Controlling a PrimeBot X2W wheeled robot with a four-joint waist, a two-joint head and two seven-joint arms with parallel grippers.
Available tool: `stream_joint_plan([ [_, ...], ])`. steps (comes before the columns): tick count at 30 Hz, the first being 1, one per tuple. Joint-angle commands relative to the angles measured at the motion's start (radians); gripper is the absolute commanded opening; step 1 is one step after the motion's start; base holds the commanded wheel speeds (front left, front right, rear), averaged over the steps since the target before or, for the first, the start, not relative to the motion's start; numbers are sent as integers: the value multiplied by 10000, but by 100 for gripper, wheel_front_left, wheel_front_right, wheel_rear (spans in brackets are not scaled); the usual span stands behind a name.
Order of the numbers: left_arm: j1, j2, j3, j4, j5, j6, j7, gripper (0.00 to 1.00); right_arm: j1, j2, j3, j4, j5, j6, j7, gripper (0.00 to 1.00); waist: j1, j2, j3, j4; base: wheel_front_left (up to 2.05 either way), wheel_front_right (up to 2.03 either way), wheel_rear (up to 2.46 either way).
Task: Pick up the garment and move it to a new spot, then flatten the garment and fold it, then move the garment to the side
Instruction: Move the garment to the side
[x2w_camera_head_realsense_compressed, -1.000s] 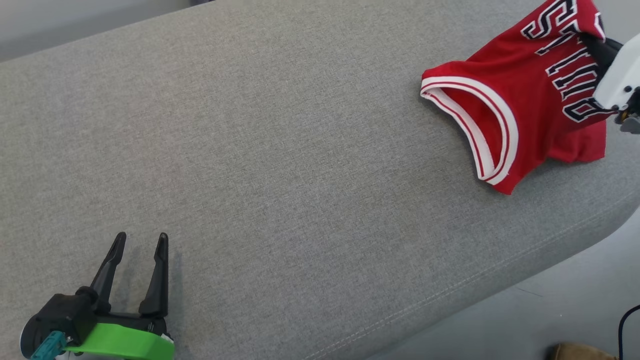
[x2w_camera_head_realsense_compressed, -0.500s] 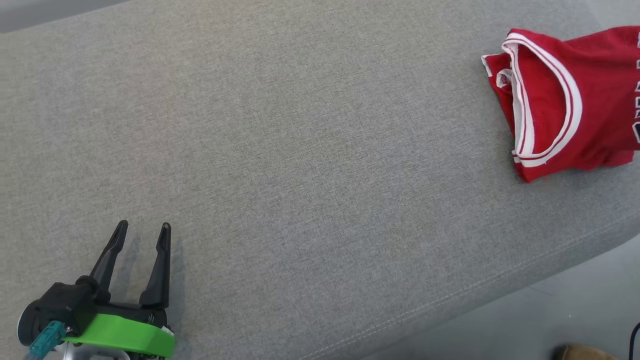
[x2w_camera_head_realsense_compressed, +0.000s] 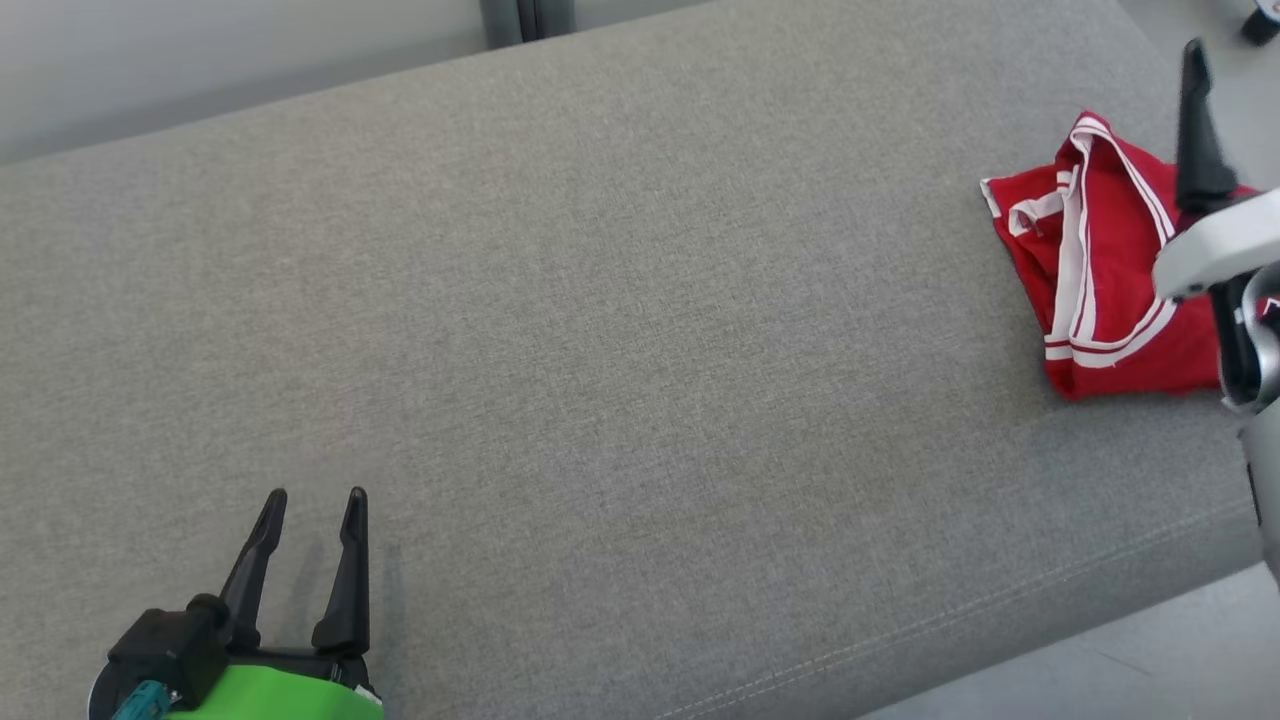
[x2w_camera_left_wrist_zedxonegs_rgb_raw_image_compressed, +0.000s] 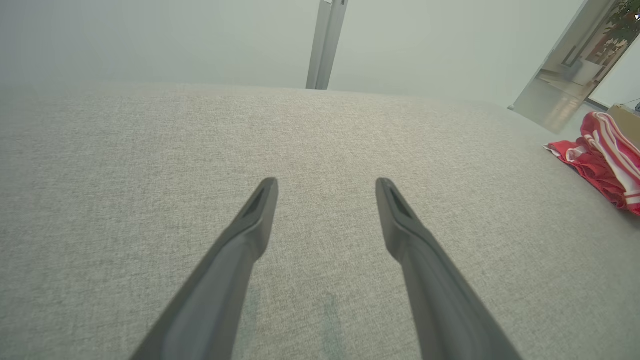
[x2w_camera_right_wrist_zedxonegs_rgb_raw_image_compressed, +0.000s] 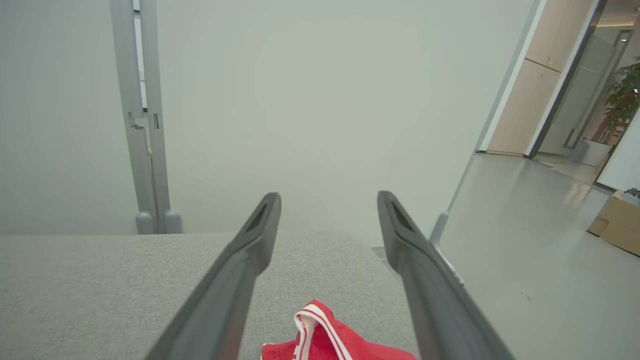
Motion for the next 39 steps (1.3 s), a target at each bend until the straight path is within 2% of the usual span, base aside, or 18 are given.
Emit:
stream_joint_plan([
  [1,184,-54,81,90,-66,62,-77,100,507,-36,307,-414,25,-13,-36,100,0,-1,-713,493,0,0,0],
  [6,301,-220,145,401,-24,92,-225,100,2331,-32,761,-2338,206,-13,234,100,0,-1,-1422,1234,0,0,0],
  [9,217,-256,236,622,69,188,-233,100,3591,128,551,-3551,104,-11,430,100,0,-1,-1680,1764,0,0,0],
  [16,-2,-175,430,1425,266,228,-300,100,6457,1190,-254,-5206,301,-13,969,100,0,-1,-2268,2874,0,0,0],
  [21,-221,-293,492,1996,340,-27,-303,100,7760,2116,-878,-5066,-202,-10,670,100,0,-1,-2497,3332,0,0,0],
  [26,-213,-464,926,2487,383,-153,-306,100,8340,2657,-1178,-4101,-1159,-13,185,100,0,-1,-2634,3278,0,0,0],
  [32,-38,-573,1509,2852,623,-282,-307,100,8164,2991,-1623,-3119,-1455,-13,-95,100,0,-1,-2755,3124,0,0,0],
  [39,45,-657,1860,2984,830,-398,-308,100,8252,3085,-1849,-3560,-1708,-13,-91,100,0,-1,-2773,3093,0,0,0],
])
